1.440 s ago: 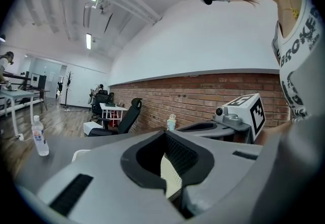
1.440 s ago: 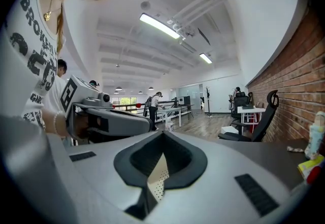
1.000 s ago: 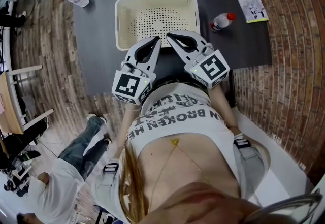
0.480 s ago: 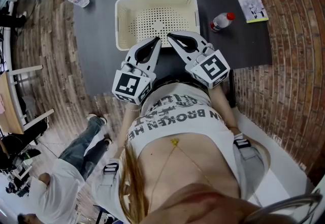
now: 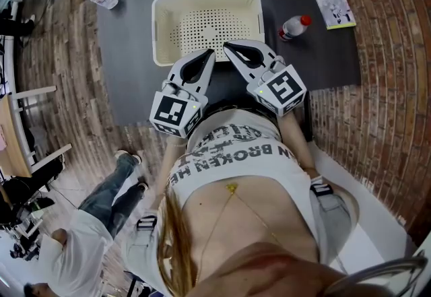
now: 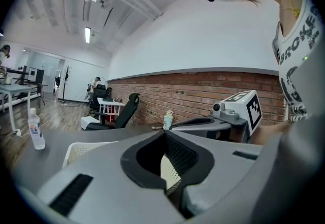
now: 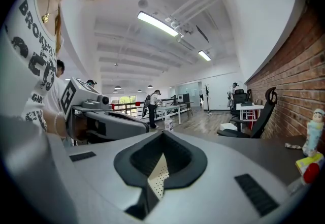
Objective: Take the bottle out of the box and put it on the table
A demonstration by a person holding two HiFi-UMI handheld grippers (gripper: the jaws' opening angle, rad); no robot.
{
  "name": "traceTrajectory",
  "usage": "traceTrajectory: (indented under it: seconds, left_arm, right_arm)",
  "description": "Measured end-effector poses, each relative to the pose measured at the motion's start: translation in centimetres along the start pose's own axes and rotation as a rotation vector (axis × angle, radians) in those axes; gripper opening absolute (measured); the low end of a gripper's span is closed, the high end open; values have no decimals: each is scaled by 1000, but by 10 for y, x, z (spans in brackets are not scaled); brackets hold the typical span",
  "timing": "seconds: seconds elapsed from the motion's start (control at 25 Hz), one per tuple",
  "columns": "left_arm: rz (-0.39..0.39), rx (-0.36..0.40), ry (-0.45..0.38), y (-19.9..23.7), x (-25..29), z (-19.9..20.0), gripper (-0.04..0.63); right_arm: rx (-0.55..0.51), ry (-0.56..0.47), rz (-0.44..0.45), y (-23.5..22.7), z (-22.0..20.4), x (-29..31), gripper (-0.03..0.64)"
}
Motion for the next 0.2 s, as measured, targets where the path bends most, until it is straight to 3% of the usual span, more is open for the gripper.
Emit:
traceTrajectory:
  seconds: [0.2]
  left_arm:
    - [-1,-1,4,-1,0,1,0]
  right_arm:
    - [-9,-5,9,0,1,0,8]
Point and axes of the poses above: the fingertips, and each gripper's own axes: x forward along the fingers, y to its left, z out of its top, the point moved 7 cm from there along -x, backward along the fingers, and after that the axes turned 12 degrees about y, right-handed, at the moved point
